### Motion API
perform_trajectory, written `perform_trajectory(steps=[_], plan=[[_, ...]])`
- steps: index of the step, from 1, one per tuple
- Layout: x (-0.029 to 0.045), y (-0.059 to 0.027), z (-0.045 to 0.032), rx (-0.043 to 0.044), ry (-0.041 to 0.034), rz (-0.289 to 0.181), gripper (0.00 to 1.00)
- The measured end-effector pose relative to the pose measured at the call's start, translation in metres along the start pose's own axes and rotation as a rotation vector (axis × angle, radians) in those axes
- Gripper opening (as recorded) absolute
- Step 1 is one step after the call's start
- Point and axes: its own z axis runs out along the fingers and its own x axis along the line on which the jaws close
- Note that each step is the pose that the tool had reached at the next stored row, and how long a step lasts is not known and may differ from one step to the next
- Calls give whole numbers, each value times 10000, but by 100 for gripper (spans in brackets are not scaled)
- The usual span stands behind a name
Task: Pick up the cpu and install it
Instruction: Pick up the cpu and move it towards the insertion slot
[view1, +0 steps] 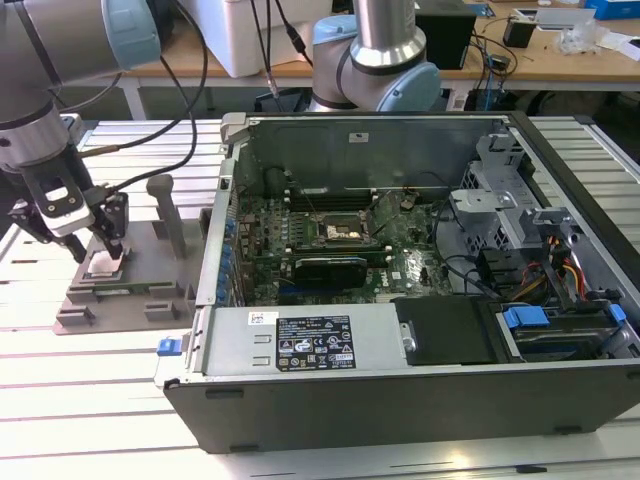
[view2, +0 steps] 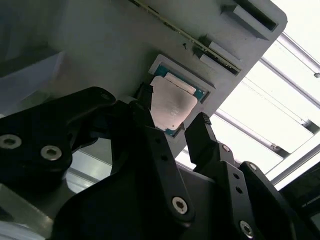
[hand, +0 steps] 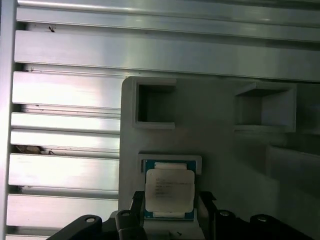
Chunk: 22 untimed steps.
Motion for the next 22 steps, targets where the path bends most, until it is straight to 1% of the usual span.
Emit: perform_trajectory(steps=[3,4,5,7,8,10,11,13,14,20,22], plan=[[-2,0,0,1,1,-2,54],[-2,0,0,0,1,-3,55],[-3,0,1,0,0,-3,62],[-3,-1,1,1,1,-4,62],[-4,-1,3,-19,0,-6,62],[-3,0,25,-173,-12,-1,62],[-2,1,38,-181,-11,-4,62],[-4,1,68,-174,-4,-42,62],[-12,0,102,-134,7,-93,62],[-12,0,183,-130,10,-182,62],[-7,1,192,-131,8,-185,62]])
